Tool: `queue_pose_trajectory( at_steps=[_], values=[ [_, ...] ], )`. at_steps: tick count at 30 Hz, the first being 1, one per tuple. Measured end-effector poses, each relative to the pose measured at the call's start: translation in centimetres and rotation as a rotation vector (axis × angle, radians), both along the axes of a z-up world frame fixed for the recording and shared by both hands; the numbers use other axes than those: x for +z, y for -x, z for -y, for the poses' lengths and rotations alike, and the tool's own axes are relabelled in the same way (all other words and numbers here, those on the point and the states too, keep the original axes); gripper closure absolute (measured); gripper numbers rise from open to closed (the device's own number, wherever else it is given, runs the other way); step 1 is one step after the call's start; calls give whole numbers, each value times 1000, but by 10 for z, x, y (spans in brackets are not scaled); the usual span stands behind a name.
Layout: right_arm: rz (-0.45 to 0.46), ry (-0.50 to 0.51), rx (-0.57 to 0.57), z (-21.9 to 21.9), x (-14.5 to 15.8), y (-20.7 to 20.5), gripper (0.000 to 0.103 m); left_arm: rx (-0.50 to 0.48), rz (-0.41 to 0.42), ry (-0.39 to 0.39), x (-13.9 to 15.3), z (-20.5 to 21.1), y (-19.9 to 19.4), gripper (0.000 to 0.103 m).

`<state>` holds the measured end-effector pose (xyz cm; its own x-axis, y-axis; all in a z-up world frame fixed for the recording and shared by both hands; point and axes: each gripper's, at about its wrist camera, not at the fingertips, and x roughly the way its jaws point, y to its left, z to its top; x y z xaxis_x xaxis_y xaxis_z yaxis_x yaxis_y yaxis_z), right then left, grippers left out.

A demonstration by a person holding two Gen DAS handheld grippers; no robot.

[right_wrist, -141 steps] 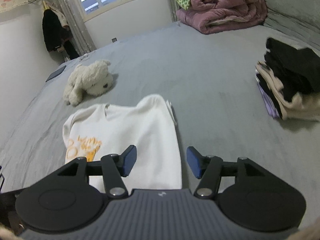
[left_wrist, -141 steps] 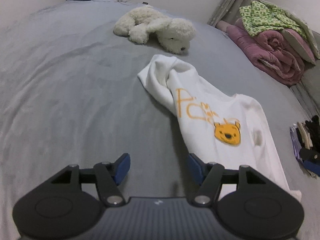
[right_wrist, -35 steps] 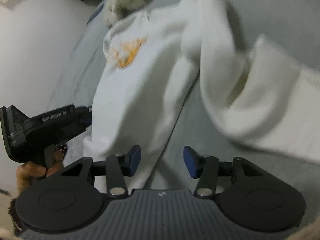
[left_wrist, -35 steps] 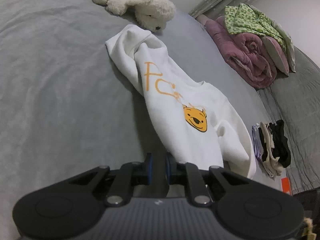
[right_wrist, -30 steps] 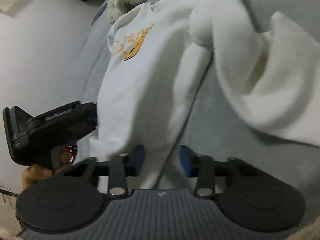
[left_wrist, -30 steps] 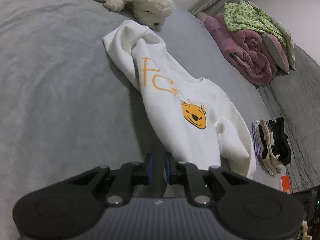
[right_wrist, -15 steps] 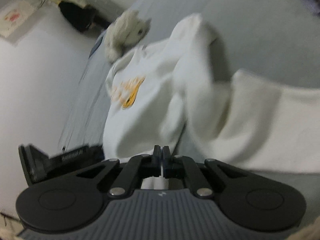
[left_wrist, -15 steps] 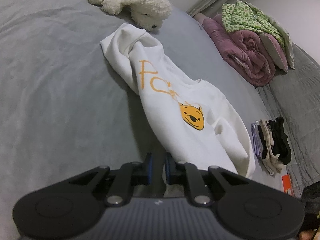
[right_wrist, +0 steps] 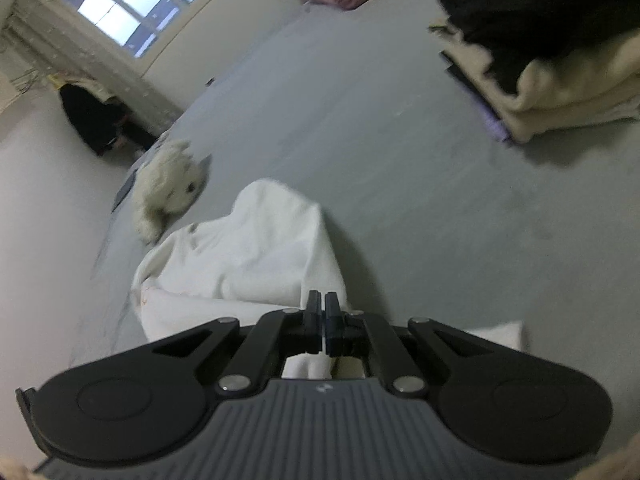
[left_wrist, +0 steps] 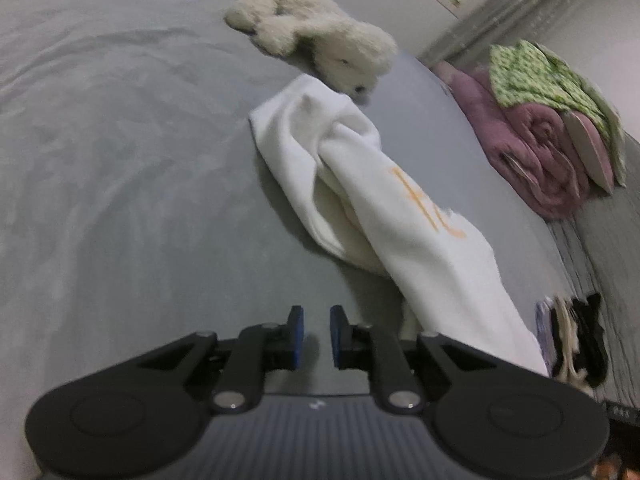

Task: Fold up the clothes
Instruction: 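Grasp the sleeve with the left gripper while the right gripper holds the hem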

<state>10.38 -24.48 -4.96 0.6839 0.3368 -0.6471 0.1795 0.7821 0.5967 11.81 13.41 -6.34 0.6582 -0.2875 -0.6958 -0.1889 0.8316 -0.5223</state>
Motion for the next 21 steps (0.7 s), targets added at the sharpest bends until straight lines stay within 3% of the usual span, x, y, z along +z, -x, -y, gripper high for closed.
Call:
queue_pose_trajectory(
  at_steps=[9,12,16,21],
  values=[
    [-33,11,16,-8,-13,-18,101,85,38,47,-19,8,-29,85],
    [-39,9,27,-3,-13,-16,101,109,59,34,-20,10,-36,86],
    [-44,9,37,4,-11,-14,101,125,76,-11,-22,13,-42,98],
    [-41,16,42,2,-10,-14,101,125,86,-54,-18,17,-42,99]
  ],
)
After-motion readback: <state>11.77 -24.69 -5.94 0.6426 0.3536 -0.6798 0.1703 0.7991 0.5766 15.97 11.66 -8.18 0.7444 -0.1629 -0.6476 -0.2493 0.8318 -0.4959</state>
